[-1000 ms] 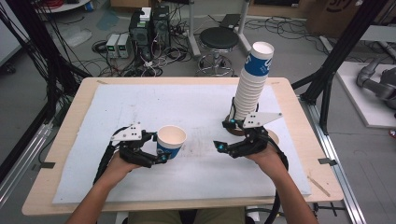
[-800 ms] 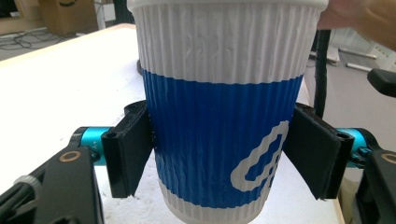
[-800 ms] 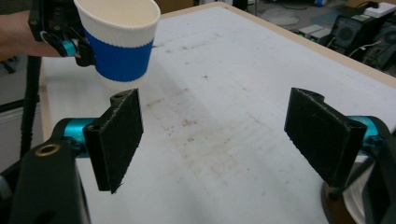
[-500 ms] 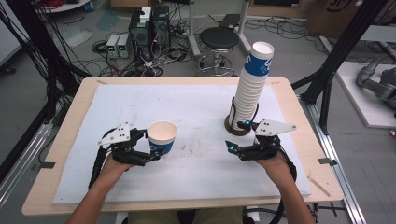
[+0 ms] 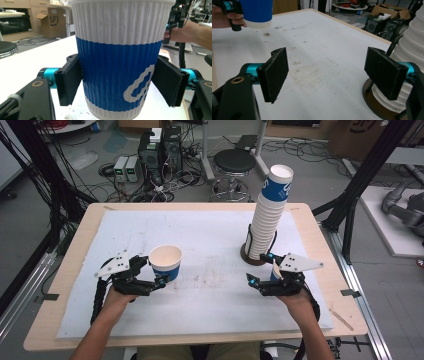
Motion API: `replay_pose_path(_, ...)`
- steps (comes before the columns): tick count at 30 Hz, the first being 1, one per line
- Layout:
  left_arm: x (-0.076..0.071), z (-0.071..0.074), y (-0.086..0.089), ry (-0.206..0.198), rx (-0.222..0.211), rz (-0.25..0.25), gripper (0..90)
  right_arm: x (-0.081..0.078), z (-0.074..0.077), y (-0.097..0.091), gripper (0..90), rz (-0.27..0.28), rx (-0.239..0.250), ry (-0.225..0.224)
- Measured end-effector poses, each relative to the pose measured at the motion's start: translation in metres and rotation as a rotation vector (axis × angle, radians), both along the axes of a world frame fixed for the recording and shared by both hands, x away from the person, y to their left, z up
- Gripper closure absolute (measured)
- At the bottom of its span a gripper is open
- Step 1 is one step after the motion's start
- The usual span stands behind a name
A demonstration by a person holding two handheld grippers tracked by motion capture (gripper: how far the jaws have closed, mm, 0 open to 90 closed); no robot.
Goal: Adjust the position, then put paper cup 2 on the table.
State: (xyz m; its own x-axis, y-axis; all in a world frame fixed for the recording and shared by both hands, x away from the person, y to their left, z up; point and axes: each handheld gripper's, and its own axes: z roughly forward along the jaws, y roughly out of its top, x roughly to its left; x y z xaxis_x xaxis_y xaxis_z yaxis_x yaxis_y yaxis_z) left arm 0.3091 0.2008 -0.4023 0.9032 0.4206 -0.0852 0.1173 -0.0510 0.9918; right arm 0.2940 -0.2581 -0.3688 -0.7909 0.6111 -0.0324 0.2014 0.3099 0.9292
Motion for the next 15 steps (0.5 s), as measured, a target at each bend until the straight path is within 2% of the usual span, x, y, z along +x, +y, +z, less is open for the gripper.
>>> replay_pose_path(3, 0.001, -0.001, 0.003, -0.010, -0.033, -0.003, 26.9, -0.001, 0.000, 0.000, 20.0, 0.003, 0.006, 0.003)
replay_pose_path(8, 0.005, -0.002, 0.011, -0.011, -0.040, 0.028, 26.8, -0.003, 0.000, 0.001, 19.9, 0.010, 0.005, 0.001)
replay_pose_path(12, 0.012, -0.002, 0.019, -0.016, -0.080, 0.041, 26.7, -0.003, 0.002, 0.002, 20.0, 0.015, 0.014, -0.003)
replay_pose_path(15, 0.019, -0.002, 0.027, -0.023, -0.093, 0.070, 26.7, -0.002, 0.001, 0.001, 20.0, 0.014, 0.014, 0.000)
